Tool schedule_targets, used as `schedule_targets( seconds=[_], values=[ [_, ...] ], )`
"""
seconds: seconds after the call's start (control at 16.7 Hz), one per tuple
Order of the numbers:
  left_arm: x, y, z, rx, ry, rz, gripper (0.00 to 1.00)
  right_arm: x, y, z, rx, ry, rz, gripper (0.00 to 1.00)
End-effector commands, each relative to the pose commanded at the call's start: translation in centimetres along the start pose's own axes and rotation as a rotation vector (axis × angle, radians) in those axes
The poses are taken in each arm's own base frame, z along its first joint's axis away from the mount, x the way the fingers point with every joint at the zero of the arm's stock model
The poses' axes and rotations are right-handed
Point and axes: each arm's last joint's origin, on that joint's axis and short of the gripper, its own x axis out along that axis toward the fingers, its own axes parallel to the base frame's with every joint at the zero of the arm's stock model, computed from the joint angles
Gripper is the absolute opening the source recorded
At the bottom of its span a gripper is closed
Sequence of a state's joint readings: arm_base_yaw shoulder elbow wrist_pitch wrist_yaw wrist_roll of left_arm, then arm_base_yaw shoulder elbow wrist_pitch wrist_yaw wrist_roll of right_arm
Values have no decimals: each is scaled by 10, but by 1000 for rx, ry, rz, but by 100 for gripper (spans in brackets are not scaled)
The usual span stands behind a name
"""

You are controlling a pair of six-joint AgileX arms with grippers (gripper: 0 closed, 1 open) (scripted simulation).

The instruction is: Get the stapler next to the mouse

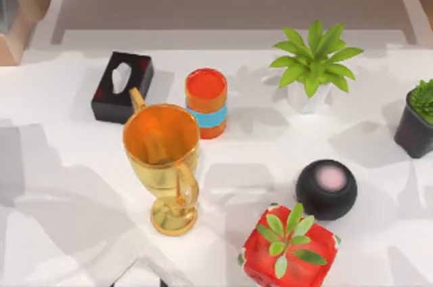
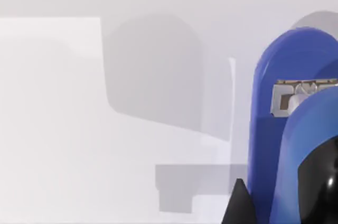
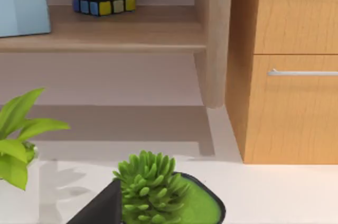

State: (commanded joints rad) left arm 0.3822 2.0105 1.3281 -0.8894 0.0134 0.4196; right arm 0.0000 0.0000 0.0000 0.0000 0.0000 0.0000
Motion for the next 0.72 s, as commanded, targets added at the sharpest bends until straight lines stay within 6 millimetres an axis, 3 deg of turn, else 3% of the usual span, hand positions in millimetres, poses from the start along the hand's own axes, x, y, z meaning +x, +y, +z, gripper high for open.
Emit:
schedule_targets(
  seconds=[0.24,0.72],
  values=[
    [0,0,0,0,0,0,0,0,0,0,0,0,0,100],
    [0,0,0,0,0,0,60,0,0,0,0,0,0,100]
  ],
)
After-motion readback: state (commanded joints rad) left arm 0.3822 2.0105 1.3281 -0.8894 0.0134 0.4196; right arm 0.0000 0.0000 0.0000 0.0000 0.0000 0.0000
